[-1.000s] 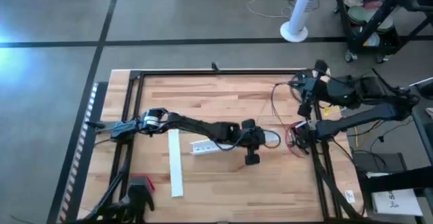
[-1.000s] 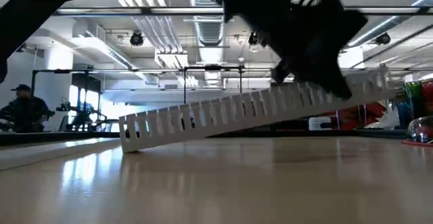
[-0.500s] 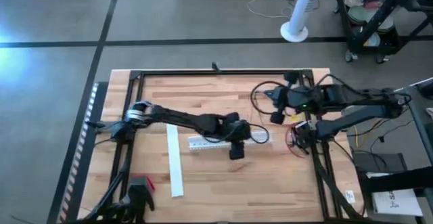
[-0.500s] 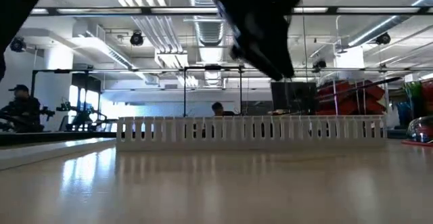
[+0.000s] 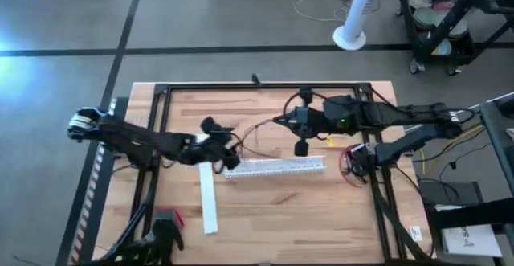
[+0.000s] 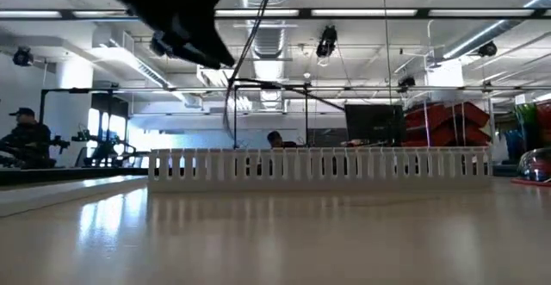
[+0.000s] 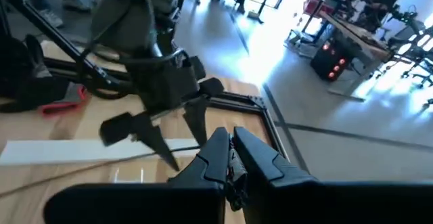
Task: Ziptie cables
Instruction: Put the ziptied cable wires into the white cable duct
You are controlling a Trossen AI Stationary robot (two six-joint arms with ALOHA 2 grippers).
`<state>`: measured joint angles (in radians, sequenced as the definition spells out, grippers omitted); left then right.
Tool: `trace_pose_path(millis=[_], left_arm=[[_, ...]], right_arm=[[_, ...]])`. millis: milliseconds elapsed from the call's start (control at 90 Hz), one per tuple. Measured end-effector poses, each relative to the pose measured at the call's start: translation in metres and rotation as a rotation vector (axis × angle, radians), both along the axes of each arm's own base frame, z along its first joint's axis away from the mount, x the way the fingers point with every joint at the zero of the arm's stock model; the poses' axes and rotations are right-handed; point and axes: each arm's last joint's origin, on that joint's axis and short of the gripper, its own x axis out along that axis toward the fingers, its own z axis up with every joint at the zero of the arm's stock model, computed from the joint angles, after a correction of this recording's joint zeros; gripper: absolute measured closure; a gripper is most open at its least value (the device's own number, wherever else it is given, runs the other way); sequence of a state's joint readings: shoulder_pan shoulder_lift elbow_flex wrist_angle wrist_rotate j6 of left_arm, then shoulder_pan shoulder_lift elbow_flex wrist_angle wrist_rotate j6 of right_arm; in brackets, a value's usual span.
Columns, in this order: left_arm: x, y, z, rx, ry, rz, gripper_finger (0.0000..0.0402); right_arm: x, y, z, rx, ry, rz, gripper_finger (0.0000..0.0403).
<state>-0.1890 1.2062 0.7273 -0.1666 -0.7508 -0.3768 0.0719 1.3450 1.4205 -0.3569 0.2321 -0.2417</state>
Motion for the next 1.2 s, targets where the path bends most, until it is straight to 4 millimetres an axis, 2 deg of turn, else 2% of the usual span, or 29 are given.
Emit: trace_pose_path(millis=[156, 322, 467, 644, 800, 978, 1200], left_arm=[[-0.021, 0.002, -0.025, 0.004, -0.047, -0.037, 0.0147], [-0.027, -0.005, -0.055, 0.035, -0.176, -0.225, 0.0134], [-0.028, -0.005, -0.071, 0.075, -0.269, -0.247, 0.0132], [-0.013, -0.008, -0.078, 0.130, -0.304, -0.297, 0.0132], [0.007, -0.003, -0.077, 0.069, -0.356, -0.375, 0.0131], [0.020, 0.023, -0.080, 0.000, -0.364, -0.394, 0.0139], [0.026, 0.051, -0.072, -0.023, -0.399, -0.482, 0.0147]], right_arm=[[0.015, 0.006, -0.003, 0.001, 0.012, 0.019, 0.0403], [0.024, 0.008, 0.004, -0.017, 0.001, 0.032, 0.0403], [0.022, 0.008, 0.018, -0.030, -0.040, 0.036, 0.0403], [0.019, 0.008, 0.023, -0.050, -0.049, 0.045, 0.0403], [0.019, 0.008, 0.024, -0.072, -0.048, 0.052, 0.0403], [0.019, 0.009, 0.023, -0.067, -0.042, 0.115, 0.0403], [0.018, 0.009, 0.019, -0.075, 0.008, 0.130, 0.0403]])
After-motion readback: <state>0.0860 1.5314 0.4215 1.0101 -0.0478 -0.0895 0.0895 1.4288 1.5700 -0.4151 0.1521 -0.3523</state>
